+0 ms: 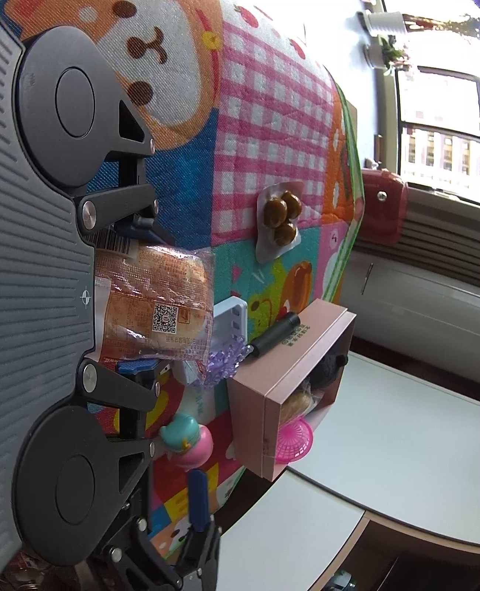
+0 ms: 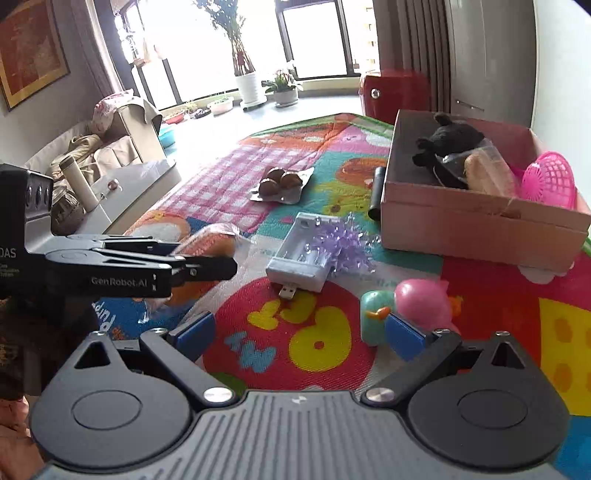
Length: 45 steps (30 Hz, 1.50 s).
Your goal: Organize objects
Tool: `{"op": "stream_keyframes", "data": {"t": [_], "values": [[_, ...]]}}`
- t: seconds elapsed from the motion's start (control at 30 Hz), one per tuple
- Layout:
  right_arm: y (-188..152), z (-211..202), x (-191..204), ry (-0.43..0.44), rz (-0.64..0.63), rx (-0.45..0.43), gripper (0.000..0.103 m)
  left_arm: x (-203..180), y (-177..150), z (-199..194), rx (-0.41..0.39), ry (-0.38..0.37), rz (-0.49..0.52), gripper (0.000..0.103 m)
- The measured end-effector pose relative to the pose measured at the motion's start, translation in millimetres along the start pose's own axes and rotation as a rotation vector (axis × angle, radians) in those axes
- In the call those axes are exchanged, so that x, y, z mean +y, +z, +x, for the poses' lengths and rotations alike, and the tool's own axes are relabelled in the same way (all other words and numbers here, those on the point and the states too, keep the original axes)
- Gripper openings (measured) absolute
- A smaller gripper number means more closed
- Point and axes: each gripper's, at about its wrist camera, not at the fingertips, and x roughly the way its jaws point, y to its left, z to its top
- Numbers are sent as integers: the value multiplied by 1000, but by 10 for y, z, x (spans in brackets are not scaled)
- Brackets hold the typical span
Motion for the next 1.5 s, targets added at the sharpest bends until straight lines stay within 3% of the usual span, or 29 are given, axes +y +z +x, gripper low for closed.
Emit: {"op": "stream_keyframes", "data": {"t": [0.13, 0.27, 0.4, 0.47, 0.5, 0.53, 0.77, 0.87, 1.07, 1.13, 1.2, 1.3, 1.5], "values": [[-7, 77, -101, -139, -43, 7, 98, -29, -31, 22, 11, -9, 11, 62], [-56, 241, -289, -145, 50, 56, 98, -40, -39, 28, 14, -5, 19, 62], [-83, 397, -343, -181, 45, 54, 98, -36, -40, 12, 14, 1, 23, 62], [-73, 438, -365, -181, 50, 64, 94, -39, -39, 12, 18, 3, 22, 62], [-62, 424, -351, -183, 39, 59, 84, -44, -40, 13, 21, 5, 24, 62], [-45, 395, -325, -175, 22, 60, 67, -56, -41, 12, 25, 6, 28, 62], [-38, -96, -137, -168, -50, -20, 67, -280, -53, -33, 60, -55, 101, 62], [-50, -385, -198, -190, -39, -76, 67, -485, 186, -124, -12, -113, 116, 62], [-49, -784, -438, -257, 9, -195, 67, -1015, 1083, -29, -283, -150, 141, 62], [-67, -831, -508, -262, 27, -214, 67, -1077, 1326, 233, -295, -212, 75, 62], [-88, -831, -565, -267, 39, -219, 67, -1109, 1437, 642, -230, -245, 61, 65], [-111, -817, -654, -279, 61, -215, 67, -1137, 1416, 1061, -135, -159, 92, 61], [46, -825, -905, -287, 113, -229, 67, -799, 1286, 647, -285, -130, 45, 61]]}}
